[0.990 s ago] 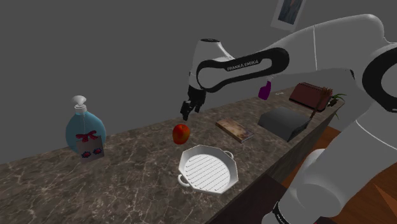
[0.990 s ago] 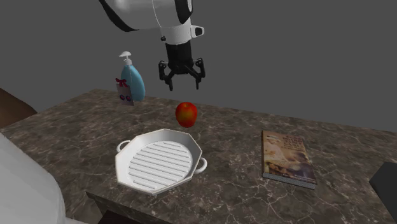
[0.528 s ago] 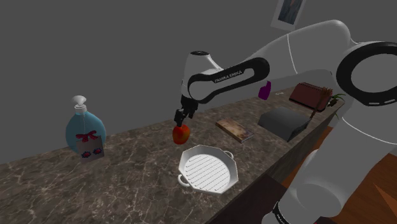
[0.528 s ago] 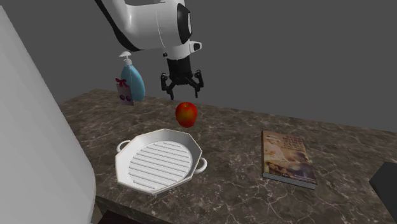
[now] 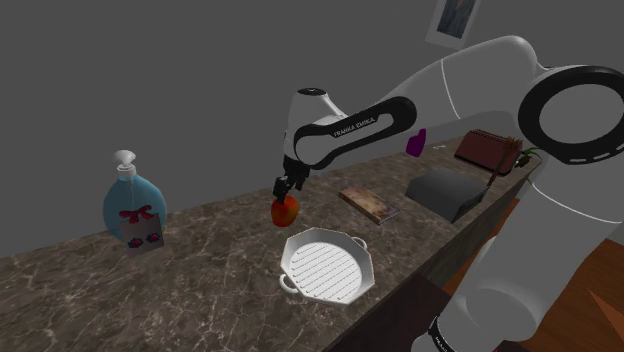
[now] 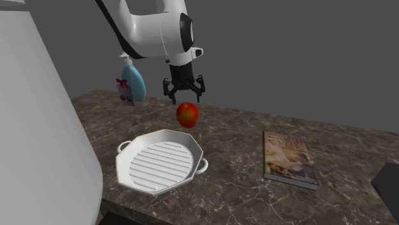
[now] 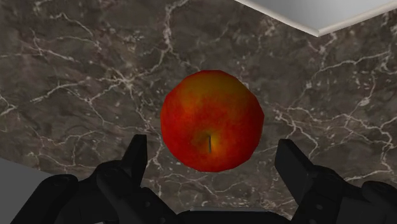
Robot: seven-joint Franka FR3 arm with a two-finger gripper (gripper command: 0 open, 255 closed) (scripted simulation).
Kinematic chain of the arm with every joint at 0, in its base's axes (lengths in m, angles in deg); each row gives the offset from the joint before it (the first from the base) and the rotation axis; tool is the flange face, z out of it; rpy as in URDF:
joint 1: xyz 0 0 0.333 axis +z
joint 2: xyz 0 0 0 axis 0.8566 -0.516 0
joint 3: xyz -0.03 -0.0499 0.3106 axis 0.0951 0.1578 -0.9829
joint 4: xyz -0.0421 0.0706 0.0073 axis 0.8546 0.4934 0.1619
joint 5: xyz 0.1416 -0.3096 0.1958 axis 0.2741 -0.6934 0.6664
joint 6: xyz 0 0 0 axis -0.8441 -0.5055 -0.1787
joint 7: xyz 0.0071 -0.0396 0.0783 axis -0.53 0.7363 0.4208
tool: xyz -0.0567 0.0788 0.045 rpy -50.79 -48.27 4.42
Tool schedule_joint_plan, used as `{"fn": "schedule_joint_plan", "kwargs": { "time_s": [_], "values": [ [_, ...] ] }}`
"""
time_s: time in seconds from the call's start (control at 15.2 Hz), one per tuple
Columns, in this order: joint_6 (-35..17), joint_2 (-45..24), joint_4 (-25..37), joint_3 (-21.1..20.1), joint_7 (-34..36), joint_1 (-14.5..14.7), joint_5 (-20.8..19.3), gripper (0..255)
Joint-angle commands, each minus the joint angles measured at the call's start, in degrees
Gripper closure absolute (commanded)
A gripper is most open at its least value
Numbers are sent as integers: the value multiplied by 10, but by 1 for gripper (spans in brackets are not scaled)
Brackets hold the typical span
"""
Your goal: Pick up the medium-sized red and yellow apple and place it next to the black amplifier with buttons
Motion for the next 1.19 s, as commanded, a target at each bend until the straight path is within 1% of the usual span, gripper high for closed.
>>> {"fn": "schedule_joint_plan", "kwargs": {
  "time_s": [0.0, 0.07, 0.13, 0.73, 1.12],
  "values": [
    [0, 0, 0, 0, 0, 0, 0, 0],
    [0, 0, 0, 0, 0, 0, 0, 0],
    [0, 0, 0, 0, 0, 0, 0, 255],
    [0, 0, 0, 0, 0, 0, 0, 255],
    [45, 21, 25, 0, -8, 1, 7, 255]
  ]
}}
